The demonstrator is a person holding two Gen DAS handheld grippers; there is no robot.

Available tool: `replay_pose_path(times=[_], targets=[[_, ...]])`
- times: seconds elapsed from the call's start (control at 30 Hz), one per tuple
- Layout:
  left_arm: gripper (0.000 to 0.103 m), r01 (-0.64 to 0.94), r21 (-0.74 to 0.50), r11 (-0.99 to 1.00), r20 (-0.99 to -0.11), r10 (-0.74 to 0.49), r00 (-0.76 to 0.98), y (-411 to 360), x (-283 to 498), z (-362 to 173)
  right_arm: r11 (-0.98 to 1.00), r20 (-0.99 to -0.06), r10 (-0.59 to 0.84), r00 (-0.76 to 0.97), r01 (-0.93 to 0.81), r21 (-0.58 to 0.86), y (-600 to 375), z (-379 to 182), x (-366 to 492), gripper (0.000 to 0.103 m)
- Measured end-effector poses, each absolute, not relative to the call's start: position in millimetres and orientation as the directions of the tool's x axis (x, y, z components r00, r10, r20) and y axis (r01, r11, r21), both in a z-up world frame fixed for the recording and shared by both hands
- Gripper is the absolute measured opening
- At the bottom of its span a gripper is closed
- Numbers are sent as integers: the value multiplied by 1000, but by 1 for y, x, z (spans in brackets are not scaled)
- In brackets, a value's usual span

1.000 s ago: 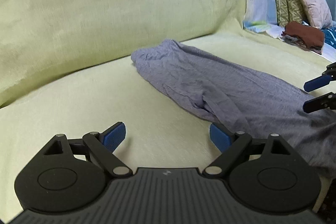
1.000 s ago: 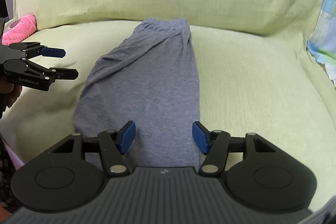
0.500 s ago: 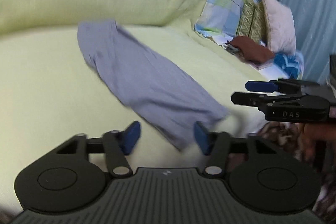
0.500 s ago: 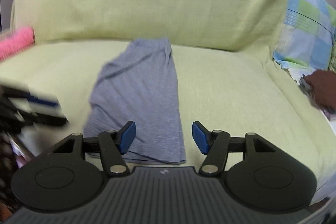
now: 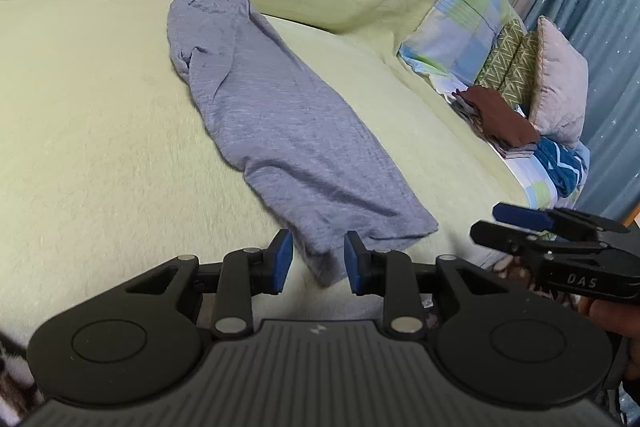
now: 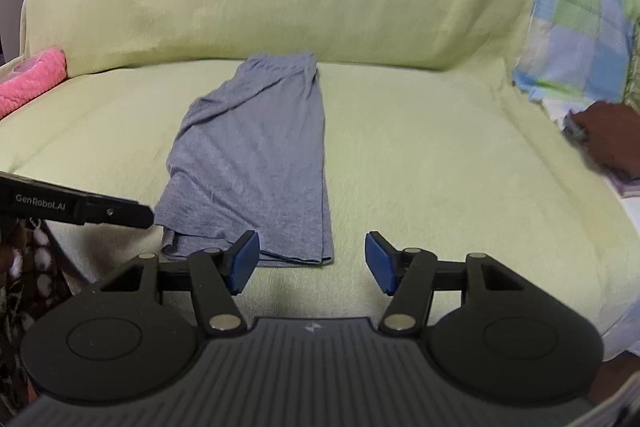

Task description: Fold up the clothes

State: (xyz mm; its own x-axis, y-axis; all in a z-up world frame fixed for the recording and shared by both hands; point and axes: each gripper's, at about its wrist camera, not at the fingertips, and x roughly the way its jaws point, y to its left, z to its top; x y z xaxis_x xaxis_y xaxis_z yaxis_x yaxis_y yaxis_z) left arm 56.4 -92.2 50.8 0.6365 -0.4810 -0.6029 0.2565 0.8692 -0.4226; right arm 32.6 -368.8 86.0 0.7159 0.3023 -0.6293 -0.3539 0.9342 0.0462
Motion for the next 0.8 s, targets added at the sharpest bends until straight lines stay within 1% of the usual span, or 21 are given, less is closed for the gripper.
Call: replay_pose_path(times=[0.13,0.2,0.23,0.27,0.33,0.37,0.47,0.57,0.63,0.73,0.77,0.8], targets=[[33,228,-469,853,-602,-498,624,-90,62,42,925,-674,299,676,-379,31,-367,74,43,46],[33,224,-467,855,-606,-494,624,-90,65,39,921,-687,304,660,-389,34,-367,70,48,38],[33,224,-466,856,-605,-493,625,-91,66,38,919,-690,314,652,-391,49,-368,69,50,36],[33,224,-467,855,-604,-494,625,-91,66,37,917,-692,324,645,-393,64,-369,68,53,32],[33,230,-466,854,-604,-497,623,-93,68,34,915,-693,351,629,-386,114,-373,66,59,29],[33,233,-464,855,-605,-498,622,-95,68,34,914,-696,374,613,-372,163,-377,64,64,27],[33,256,-434,864,-610,-491,622,-99,66,32,905,-692,420,587,-321,278,-387,56,75,19],[33,276,-411,869,-610,-487,625,-101,63,31,896,-692,444,570,-290,336,-393,51,81,16],[33,281,-406,869,-609,-487,626,-100,62,31,889,-696,458,553,-279,364,-394,48,85,16],[33,303,-366,880,-615,-473,630,-103,59,31,877,-697,479,533,-268,398,-396,44,90,16],[33,307,-359,881,-616,-471,632,-104,58,31,870,-692,491,529,-263,416,-397,43,92,14],[33,318,-339,885,-617,-464,635,-106,56,32,866,-690,497,526,-256,429,-399,42,92,8]])
